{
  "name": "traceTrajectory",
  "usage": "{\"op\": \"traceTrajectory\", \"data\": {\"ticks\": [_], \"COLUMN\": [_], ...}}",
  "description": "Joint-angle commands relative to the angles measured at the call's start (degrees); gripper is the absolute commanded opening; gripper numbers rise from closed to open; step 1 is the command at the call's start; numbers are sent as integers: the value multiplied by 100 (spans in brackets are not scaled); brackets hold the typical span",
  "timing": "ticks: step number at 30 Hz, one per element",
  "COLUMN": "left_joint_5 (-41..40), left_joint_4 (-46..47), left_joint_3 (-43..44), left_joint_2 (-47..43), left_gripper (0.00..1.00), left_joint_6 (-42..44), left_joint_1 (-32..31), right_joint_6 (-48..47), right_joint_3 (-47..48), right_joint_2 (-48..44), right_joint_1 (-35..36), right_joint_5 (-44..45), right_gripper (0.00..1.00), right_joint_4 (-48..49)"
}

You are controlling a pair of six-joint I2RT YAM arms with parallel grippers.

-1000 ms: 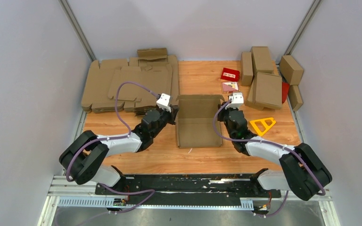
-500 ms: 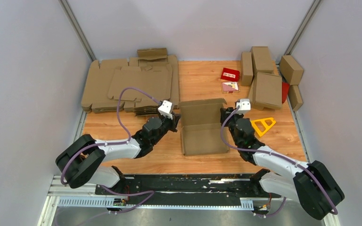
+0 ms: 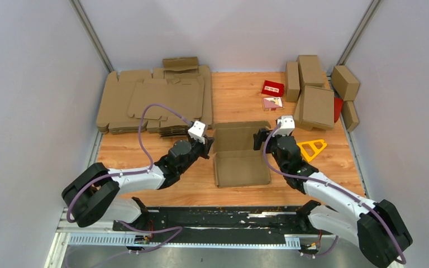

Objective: Fold the paper box

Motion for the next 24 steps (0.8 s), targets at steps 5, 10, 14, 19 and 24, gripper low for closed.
{"op": "traceTrajectory", "data": {"ticks": [5, 10, 14, 19, 24], "left_joint_5": [79, 248, 400, 536, 663], "left_joint_4": [23, 89, 106, 135, 169], "left_joint_3": [82, 28, 44, 56, 0], "left_joint_2": [-256, -305, -304, -315, -357], "left_gripper": [0, 0, 0, 0, 0], "left_joint_6": [511, 636, 760, 738, 918], "left_joint_1": [-47, -48, -48, -52, -52], "right_joint_6": [-122, -508, -1015, -1860, -2484], "right_joint_3": [783, 1200, 1660, 2848, 3853], "right_joint_2": [-670, -1217, -1407, -816, -75], "right_joint_1": [40, 38, 37, 39, 44], "right_joint_5": [-226, -564, -1343, -1765, -2301], "right_gripper": [90, 92, 90, 90, 93], "right_joint_4": [-1992, -2801, -3253, -4236, -4520]}}
